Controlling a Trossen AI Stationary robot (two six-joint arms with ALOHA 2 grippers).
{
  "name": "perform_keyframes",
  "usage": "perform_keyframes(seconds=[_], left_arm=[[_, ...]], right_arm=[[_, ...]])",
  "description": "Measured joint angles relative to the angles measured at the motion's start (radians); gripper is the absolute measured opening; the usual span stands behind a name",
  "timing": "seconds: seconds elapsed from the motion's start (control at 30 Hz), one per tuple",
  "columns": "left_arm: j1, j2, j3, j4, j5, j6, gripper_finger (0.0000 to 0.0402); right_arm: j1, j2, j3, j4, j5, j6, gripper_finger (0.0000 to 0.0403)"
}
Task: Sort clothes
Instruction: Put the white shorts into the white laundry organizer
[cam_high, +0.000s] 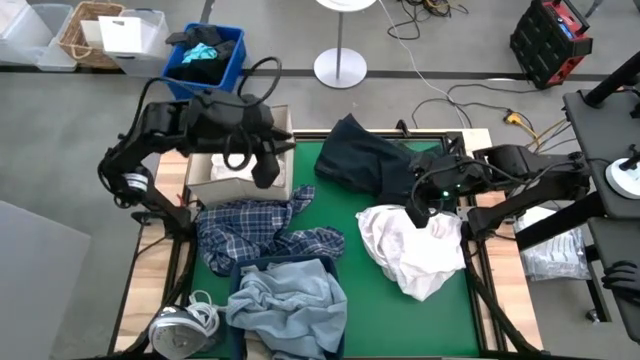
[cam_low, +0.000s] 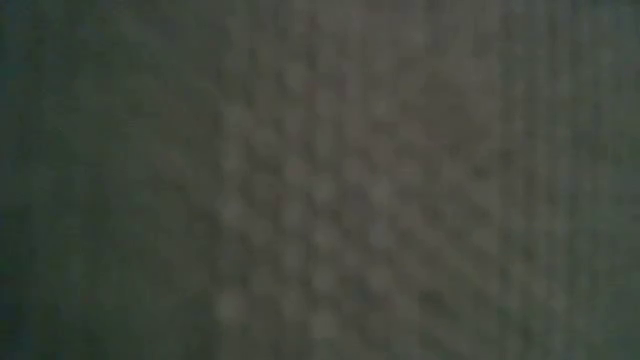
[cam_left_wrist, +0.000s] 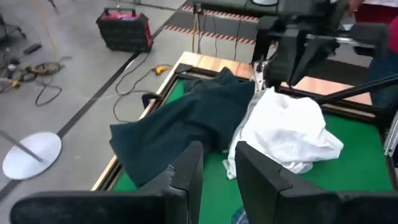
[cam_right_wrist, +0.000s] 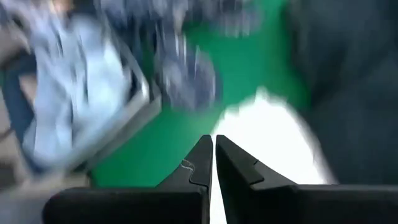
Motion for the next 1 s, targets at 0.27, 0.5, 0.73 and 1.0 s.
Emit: perform_keyframes(seconds=[0.27, 0.5, 0.73, 1.0], left_arm=[[-0.066, 0.003, -0.021, 0.018, -0.137, 0.012, 0.0075], [-0.058, 0.004, -0.023, 0.027, -0.171, 0.089, 0.0075], [-0.057, 0.015, -0.025, 0.036, -0.170, 0.153, 0.0075], [-0.057, 0.013, -0.024, 0.043, -0.169, 0.129, 0.0075]], right_arm=[[0.072, 0.002, -0.019, -0.388, -0.292, 0.228, 0.0012], [0.234, -0.011, -0.112, -0.399, -0.079, 0.429, 0.0012], [0.275, 0.005, -0.212, -0.382, -0.076, 0.466, 0.0045], [0.275, 0.027, -0.270, -0.220, -0.080, 0.420, 0.0168]])
